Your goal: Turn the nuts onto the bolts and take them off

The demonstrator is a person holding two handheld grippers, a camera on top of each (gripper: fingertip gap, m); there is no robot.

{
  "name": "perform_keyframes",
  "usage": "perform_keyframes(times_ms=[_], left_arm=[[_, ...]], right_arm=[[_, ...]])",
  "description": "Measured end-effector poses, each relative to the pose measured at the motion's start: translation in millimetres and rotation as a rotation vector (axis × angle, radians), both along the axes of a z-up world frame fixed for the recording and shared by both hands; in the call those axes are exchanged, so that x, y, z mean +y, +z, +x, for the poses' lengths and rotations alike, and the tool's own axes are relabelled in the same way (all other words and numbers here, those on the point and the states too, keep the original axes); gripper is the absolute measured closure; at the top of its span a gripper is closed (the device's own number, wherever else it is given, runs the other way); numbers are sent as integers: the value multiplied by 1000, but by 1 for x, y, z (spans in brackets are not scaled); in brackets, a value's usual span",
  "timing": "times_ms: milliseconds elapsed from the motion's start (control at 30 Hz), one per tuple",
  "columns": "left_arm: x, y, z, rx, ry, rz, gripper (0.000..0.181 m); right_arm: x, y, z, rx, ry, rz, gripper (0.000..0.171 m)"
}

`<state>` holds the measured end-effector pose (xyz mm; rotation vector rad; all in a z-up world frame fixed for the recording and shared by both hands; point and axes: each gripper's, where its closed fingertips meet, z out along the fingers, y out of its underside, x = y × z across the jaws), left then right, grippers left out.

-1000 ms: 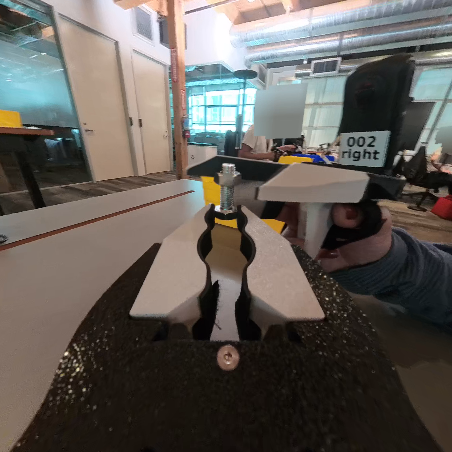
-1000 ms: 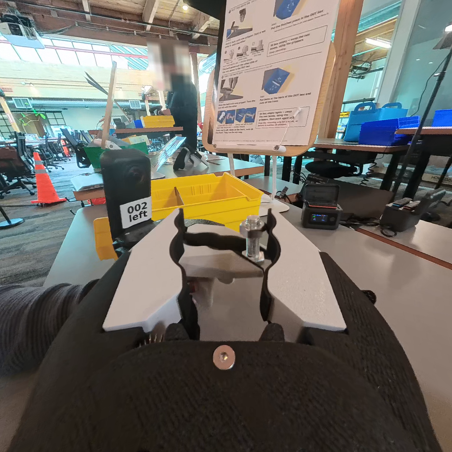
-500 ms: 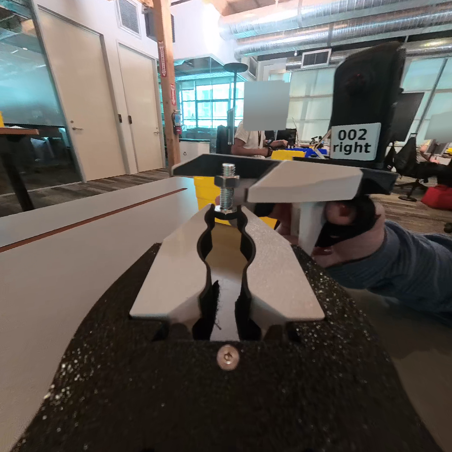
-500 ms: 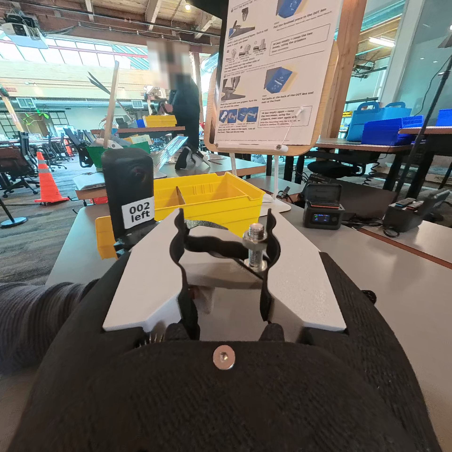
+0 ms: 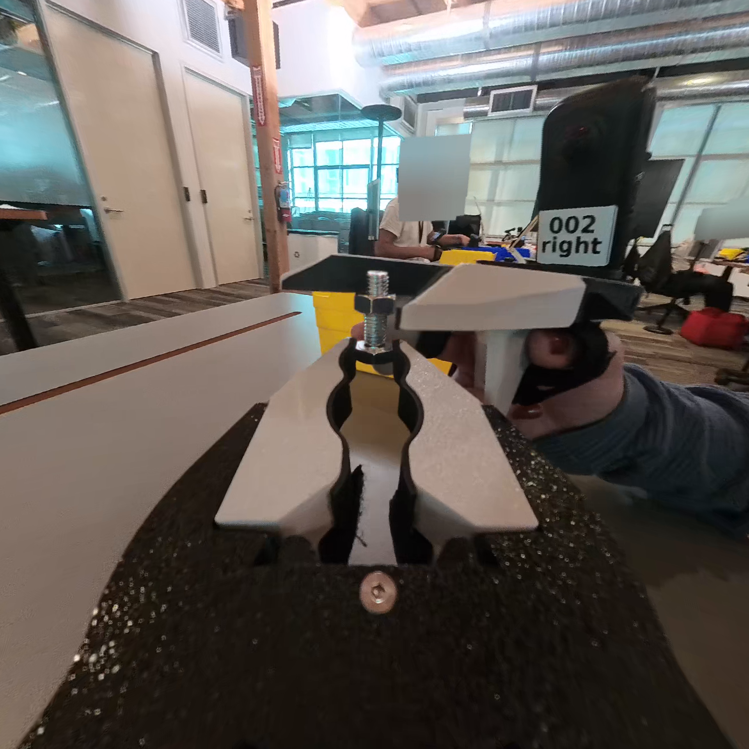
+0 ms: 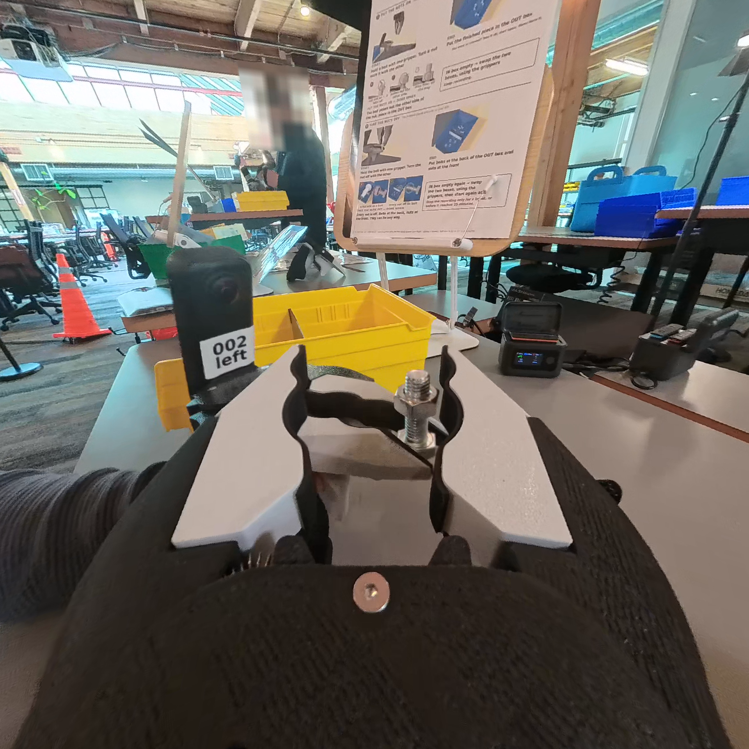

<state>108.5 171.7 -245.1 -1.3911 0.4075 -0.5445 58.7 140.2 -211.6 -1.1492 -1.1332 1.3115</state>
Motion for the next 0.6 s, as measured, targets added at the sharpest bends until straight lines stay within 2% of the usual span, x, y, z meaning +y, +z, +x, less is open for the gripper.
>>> perform_keyframes(times_ms=[267,500,600], left_arm=[[7,1,-38,-121,143,-35,165],[-1,3,-3,-40,-16,1,165],[0,1,-2,-20,-1,-5,165]], right_arm=[[-4,0,0,-6,20,9,108],[3,0,1,-4,-12,-2,107],[-1,-2,-1,-13,4,4,106]])
